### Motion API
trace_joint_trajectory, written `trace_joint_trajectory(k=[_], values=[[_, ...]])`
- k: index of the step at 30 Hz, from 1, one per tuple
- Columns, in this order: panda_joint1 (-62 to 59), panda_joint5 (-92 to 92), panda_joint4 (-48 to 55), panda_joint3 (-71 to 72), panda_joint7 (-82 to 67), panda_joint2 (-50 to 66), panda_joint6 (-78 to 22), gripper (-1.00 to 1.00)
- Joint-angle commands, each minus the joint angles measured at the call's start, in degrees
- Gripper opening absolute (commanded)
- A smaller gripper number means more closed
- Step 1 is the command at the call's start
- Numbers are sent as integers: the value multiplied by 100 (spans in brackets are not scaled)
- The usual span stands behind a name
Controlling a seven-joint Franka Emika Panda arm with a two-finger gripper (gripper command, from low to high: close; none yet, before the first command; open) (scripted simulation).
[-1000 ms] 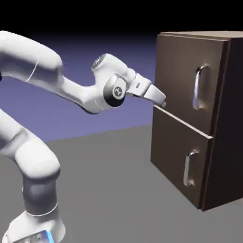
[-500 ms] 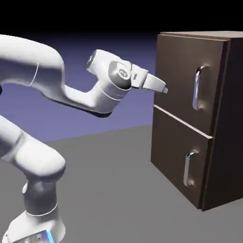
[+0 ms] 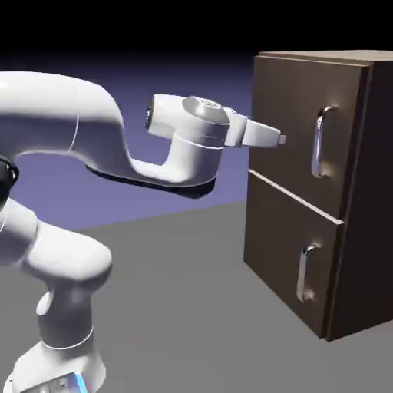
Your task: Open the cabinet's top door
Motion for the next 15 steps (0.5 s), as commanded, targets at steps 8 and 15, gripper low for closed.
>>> trace_joint_trajectory(k=[8, 15], values=[[696, -1994, 335, -733, 1515, -227, -143, 0], [1305, -3739, 628, -1374, 2840, -425, -269, 0]])
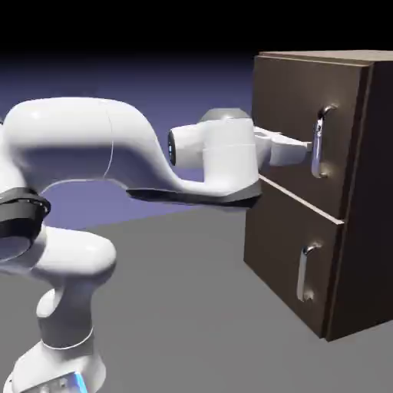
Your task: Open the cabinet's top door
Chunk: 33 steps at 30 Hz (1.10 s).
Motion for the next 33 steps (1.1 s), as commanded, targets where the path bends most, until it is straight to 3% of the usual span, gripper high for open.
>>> trace_joint_trajectory(k=[1, 9, 10, 33], values=[[87, -250, 42, -92, 190, -28, -18, 0], [1246, -646, 882, -919, 487, 328, -126, 0], [1246, -646, 882, -919, 487, 328, -126, -100], [-3140, 2204, -1693, 3399, 510, 401, -1694, -100]])
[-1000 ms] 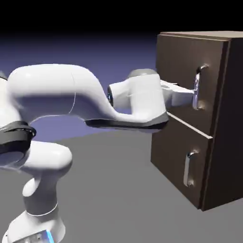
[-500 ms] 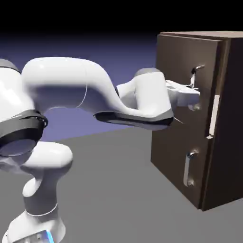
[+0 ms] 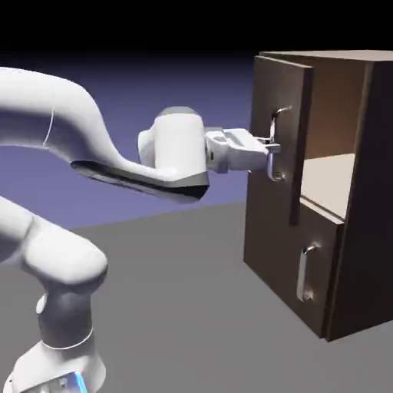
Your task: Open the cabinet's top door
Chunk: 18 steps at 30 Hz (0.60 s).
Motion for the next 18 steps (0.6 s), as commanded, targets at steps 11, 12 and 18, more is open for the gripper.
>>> trace_joint_trajectory(k=[11, 12, 18], values=[[-591, 2638, -955, 1949, -977, -920, -1403, -100], [-576, 2887, -1005, 2124, -1054, -981, -1574, -100], [-391, 4382, -1098, 3254, -1374, -1129, -2739, -100]])
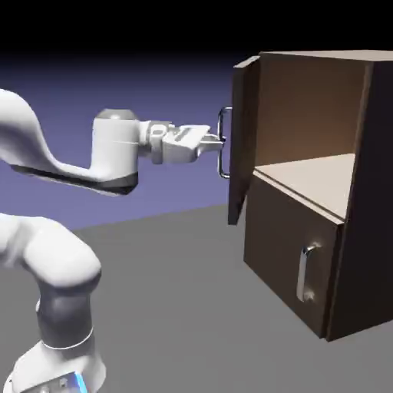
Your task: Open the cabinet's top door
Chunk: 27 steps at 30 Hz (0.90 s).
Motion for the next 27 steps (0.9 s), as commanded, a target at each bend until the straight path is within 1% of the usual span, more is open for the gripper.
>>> trace_joint_trajectory(k=[1, 7, 13, 20, 27], values=[[36, 257, 24, 206, -31, 21, -226, -100], [121, 1636, 443, 1452, -50, 441, -1603, -100], [-182, 2727, 1313, 2698, 130, 1267, -3050, -100], [-1050, 3494, 2681, 4152, 508, 2469, -4735, -100], [-2168, 3739, 3921, 5605, 992, 3614, -6163, -100]])
